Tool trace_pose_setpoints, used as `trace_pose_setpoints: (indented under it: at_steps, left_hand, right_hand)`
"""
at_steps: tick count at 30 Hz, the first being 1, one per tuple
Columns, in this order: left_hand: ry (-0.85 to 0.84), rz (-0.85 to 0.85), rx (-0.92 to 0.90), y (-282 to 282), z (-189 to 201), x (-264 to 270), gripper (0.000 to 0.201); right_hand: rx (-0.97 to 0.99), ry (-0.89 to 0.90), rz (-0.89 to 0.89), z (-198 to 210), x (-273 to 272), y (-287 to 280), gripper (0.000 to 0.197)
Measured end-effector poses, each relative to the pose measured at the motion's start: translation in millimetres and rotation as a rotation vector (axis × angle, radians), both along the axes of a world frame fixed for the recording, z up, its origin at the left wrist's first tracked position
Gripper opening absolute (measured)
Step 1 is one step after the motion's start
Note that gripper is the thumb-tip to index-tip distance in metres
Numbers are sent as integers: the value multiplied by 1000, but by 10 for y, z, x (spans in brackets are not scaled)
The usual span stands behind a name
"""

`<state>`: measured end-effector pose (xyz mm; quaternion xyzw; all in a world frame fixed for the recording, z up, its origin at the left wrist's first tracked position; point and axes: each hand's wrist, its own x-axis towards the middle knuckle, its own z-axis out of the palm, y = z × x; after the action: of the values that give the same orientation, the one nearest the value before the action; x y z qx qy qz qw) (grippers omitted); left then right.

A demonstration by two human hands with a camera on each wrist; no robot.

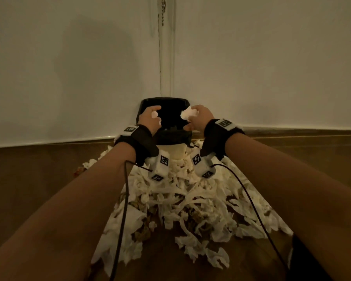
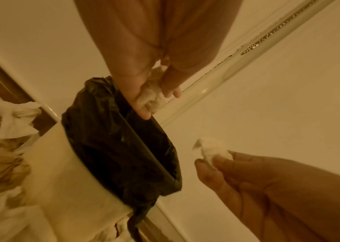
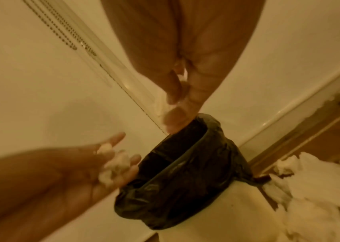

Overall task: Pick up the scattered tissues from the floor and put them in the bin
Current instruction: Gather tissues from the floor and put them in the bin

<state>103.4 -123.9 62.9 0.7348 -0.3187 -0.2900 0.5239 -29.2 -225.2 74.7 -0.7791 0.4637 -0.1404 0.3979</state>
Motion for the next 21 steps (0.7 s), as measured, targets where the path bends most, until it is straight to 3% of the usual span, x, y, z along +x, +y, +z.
trace_pose_setpoints:
  at_steps: [2,4,6,8,12,15,21]
  left_hand:
    - [20,29,-49,-138,25,78,52]
    - [58,75,-55,-253,4,136,63]
    - [130,96,-37,-325,-55,163,76]
    - [206,137,-52,-365,-109,177,77]
    - [231,210,-130,-360,-166,165,58]
    - [159,221,-201,-252,-191,5,36]
    - [-44,0,-15,45,-615,-421,35]
  right_hand:
    - [-59,-16,-48,-35,60,-35,65]
    - [74,-203,-120,-104,98,-46,71]
    - [225,-354,-198,-158,113,-45,69]
    - [249,-383,-239,-188,96,-38,62]
    - [130,-384,-287,-235,4,32,41]
    - [54,-309,-325,-320,-112,70,28]
    - [115,-210,-319,-678,-468,156,30]
